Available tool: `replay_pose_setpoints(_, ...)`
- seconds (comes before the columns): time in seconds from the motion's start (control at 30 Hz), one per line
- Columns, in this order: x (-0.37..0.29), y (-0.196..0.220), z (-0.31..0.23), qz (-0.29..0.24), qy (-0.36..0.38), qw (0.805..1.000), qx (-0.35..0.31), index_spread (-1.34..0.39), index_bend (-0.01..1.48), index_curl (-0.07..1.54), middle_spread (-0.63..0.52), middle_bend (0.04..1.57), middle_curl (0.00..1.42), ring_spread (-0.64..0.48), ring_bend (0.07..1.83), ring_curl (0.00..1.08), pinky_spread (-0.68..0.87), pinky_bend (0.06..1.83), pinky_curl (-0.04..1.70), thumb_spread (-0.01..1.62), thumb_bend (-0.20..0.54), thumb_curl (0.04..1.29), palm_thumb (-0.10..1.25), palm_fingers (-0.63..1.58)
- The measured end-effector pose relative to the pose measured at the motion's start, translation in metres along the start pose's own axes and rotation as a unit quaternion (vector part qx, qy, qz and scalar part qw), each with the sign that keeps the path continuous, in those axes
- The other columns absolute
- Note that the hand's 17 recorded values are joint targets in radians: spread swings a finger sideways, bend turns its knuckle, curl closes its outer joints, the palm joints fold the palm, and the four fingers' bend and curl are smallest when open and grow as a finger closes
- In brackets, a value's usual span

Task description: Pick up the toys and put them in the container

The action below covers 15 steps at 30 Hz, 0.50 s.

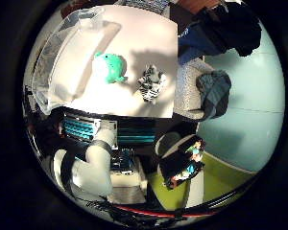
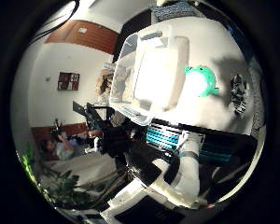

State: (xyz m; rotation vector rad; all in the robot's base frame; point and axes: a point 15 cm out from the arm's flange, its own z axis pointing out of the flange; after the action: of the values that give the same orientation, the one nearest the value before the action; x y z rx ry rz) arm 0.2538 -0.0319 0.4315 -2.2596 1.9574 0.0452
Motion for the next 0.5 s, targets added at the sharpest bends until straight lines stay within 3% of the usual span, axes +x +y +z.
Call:
replay_pose_setpoints(0.17,0.020,-0.024,-0.008,0.026,0.012,1.000,0.006,-0.32,0.16,0.29,0.07,0.19,0.30,0.22,0.23,0.26,0.41,0.44,0.30,1.05,-0.020,0.28,0.42,0.09)
replay_pose_setpoints(0.5,0.083,-0.041,-0.001,0.168,0.014,0.986,0.018,-0.16,0.16,0.28,0.15,0.19,0.31,0.22,0.26,0.26,0.42,0.45,0.30,1.12,-0.019,0.30,0.54,0.11)
